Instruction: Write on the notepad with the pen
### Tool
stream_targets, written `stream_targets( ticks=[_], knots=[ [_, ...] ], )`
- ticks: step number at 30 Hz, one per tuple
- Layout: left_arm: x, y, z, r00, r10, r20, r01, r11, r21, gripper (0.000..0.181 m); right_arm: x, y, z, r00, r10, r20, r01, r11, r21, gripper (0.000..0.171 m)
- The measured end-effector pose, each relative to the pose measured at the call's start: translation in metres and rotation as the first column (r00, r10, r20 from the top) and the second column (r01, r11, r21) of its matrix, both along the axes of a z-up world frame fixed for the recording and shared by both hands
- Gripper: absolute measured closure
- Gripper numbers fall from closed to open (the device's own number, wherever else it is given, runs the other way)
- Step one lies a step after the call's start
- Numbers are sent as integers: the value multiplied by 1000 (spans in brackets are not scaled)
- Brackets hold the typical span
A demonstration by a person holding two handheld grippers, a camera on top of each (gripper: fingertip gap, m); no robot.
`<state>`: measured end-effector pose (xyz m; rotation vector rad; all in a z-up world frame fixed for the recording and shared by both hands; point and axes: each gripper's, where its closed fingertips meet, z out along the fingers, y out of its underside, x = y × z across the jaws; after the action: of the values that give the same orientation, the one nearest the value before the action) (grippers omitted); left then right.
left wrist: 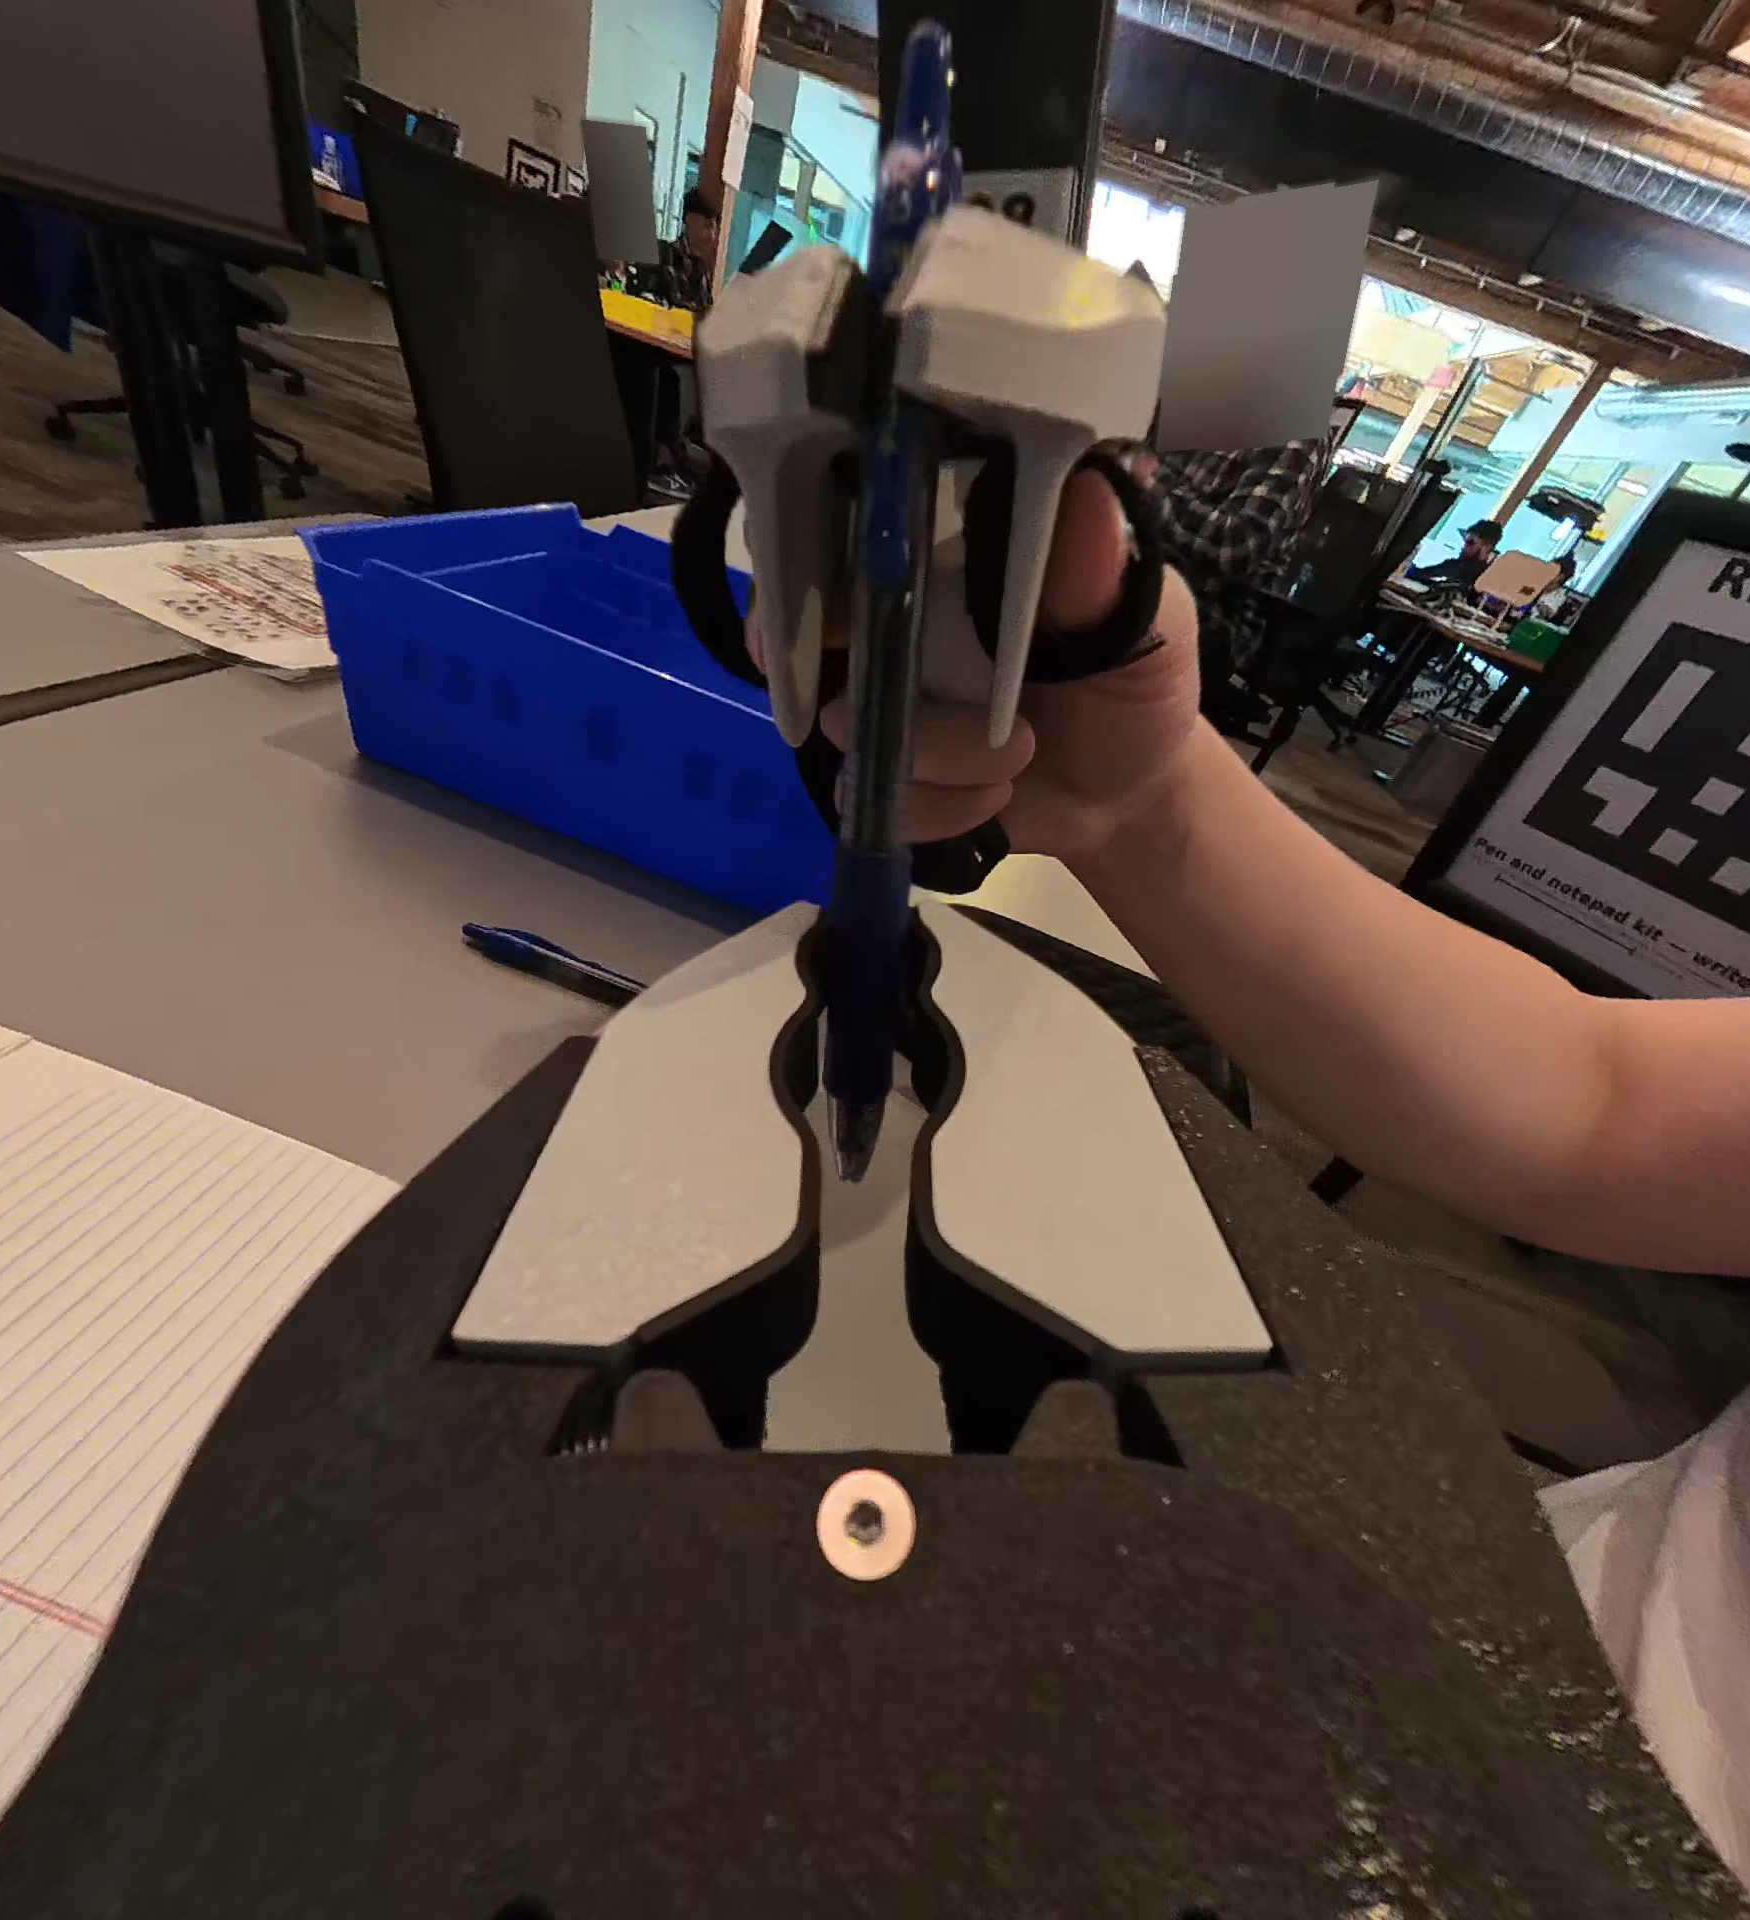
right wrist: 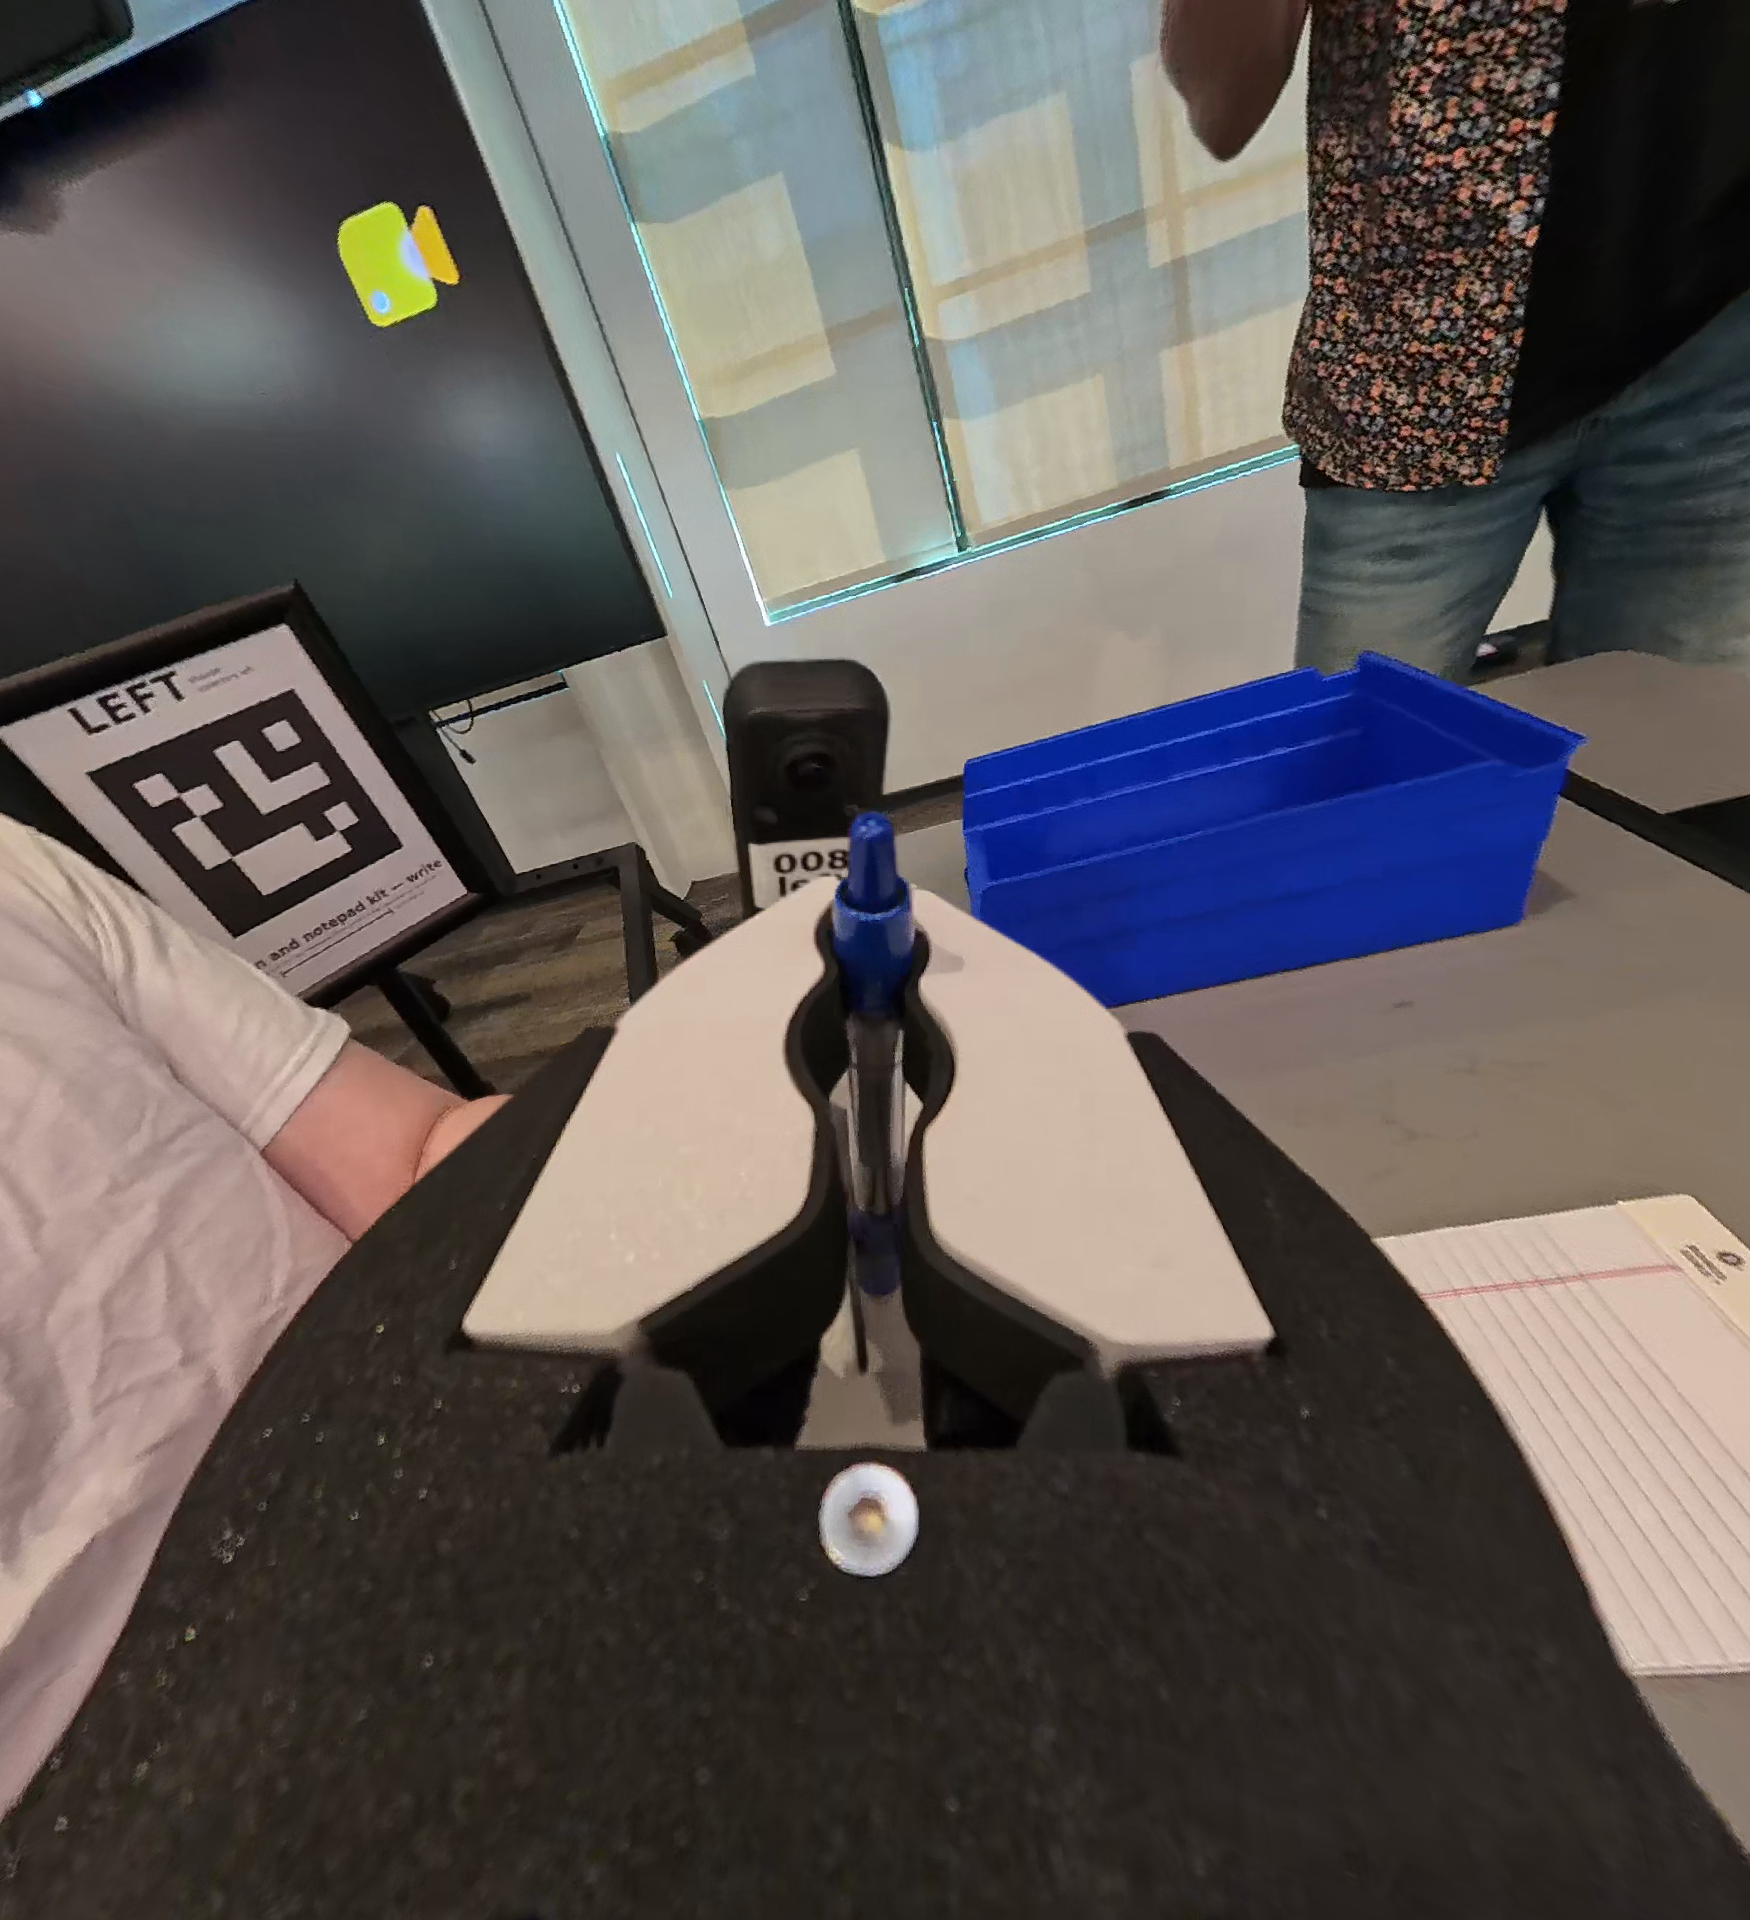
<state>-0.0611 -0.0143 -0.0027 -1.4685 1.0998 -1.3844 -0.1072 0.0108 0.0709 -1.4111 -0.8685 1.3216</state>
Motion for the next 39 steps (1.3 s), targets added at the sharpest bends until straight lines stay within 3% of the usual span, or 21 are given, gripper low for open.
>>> stream_targets(
  ticks=[12, 22, 25, 27, 31, 33, 35, 39],
  knots=[
    [3, -10, 2, 998, -55, 20, 55, 998, 12, 164, -5, -15, -15, 985, 48, 164, -56, 997, 45, 166],
    [3, -13, 14, 994, -72, 88, 70, 997, 20, 169, -12, -19, -2, 995, 90, 52, -92, 995, 43, 166],
    [0, -9, 21, 988, -47, 149, 48, 999, -8, 169, -10, -17, 2, 997, 69, 19, -70, 997, 45, 153],
    [-3, -8, 25, 981, -49, 185, 55, 998, -29, 169, -9, -15, 2, 999, 42, 19, -43, 998, 50, 153],
    [0, -10, 16, 991, -53, 126, 53, 999, 3, 170, -11, -12, 0, 999, 23, 36, -24, 999, 37, 149],
    [2, -14, 18, 989, -64, 135, 64, 998, 3, 169, -14, -12, -1, 999, 26, 47, -27, 999, 36, 150],
    [2, -12, 18, 989, -55, 138, 56, 998, -1, 169, -15, -16, 0, 998, 46, 49, -48, 997, 52, 166],
    [0, -11, 15, 991, -53, 123, 54, 999, -3, 169, -17, -14, -4, 997, 51, 61, -52, 998, 20, 167]
  ],
)
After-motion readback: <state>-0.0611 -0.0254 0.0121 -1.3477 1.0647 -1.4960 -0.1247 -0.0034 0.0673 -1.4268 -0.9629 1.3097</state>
